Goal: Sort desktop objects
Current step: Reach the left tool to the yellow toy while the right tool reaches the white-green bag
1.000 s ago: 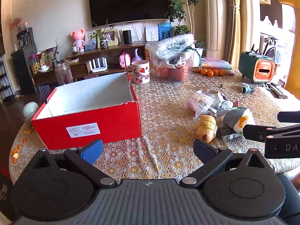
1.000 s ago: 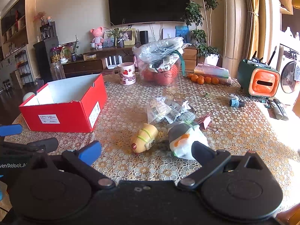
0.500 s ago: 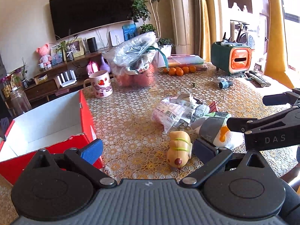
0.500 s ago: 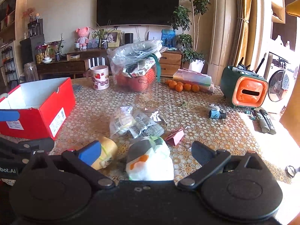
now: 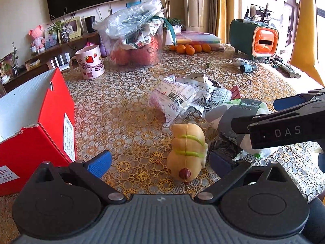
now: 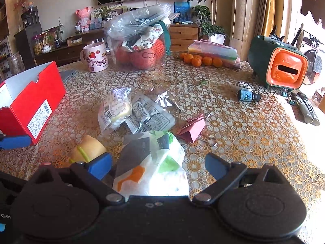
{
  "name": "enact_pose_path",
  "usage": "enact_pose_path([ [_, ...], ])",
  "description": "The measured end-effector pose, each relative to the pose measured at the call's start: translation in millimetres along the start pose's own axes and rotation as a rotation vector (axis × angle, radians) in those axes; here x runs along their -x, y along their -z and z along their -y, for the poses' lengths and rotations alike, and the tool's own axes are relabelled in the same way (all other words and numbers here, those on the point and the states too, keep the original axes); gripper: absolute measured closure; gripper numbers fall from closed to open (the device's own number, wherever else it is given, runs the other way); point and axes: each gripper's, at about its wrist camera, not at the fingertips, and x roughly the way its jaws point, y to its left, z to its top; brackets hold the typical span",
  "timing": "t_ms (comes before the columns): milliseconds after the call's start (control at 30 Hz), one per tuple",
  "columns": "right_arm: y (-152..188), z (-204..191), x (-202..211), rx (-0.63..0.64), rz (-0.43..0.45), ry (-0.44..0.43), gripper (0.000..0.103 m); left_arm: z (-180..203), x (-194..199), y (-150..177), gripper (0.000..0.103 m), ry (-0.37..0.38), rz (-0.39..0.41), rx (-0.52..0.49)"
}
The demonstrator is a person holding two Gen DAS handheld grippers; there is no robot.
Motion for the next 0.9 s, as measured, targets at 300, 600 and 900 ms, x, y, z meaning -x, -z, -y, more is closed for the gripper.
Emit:
enact_pose_path([
  [300,-2,5,-25,-0.030,-0.057,-0.025,0.009,1,-21,-2,0.001,0.049,-0.026,0.010],
  [600,-3,8,-32,-0.066,-0.089,-0.040,0.021,4,-29,-4,0.017,0.104,-0.035,0.005],
  [900,-3,12,-31,-0.107,-0.088,-0.050,0.037,9,-30,-9,0.045,0.141,-0.036,-0.021],
])
